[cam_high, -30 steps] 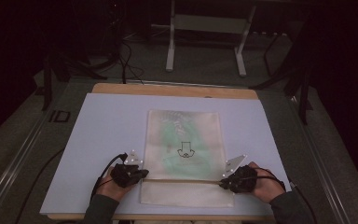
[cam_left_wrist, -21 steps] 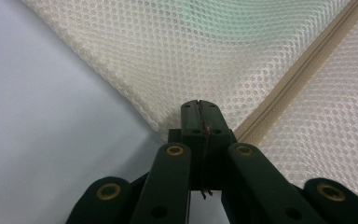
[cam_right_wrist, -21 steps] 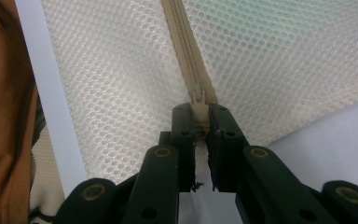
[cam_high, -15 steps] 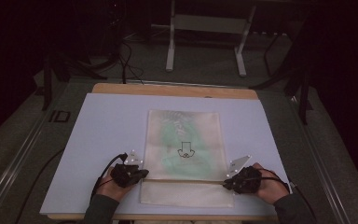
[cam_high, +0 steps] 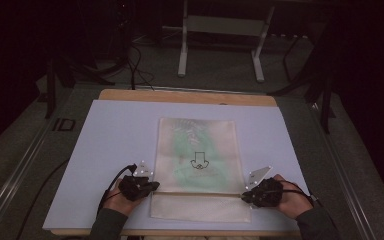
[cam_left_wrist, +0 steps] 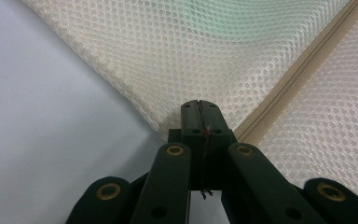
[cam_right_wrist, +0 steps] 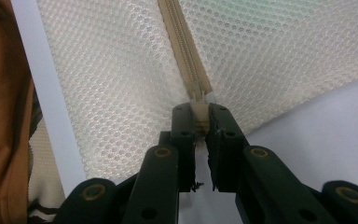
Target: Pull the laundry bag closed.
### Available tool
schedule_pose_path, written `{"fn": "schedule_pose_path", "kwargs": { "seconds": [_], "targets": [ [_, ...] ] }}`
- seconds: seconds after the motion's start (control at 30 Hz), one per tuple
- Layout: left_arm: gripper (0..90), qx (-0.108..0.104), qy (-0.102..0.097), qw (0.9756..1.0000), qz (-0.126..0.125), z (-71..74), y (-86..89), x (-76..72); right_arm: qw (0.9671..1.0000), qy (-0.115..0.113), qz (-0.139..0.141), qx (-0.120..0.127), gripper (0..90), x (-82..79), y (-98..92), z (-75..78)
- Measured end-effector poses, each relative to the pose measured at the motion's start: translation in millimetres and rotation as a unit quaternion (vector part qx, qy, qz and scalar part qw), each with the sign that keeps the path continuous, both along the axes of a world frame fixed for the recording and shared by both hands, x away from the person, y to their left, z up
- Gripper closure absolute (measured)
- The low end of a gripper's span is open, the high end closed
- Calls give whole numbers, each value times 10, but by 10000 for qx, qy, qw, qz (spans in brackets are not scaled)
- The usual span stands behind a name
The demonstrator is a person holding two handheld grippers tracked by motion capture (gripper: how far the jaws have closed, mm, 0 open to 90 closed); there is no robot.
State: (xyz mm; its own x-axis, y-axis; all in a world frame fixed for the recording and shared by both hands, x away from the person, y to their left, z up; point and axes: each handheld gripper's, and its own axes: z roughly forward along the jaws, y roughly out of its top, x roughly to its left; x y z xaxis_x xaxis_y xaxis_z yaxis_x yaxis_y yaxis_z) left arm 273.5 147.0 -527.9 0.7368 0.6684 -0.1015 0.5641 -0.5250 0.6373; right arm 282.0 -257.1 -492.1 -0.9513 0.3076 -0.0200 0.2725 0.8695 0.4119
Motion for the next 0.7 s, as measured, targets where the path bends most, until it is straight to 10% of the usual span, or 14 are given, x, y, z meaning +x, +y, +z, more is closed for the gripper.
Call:
{"fn": "schedule_pose_path", "kwargs": {
  "seconds": [0.7],
  "targets": [
    [891,-81,30,9999,64,-5,10,-1,9982,-52,-356,489,693,-1,-160,31]
  ]
}}
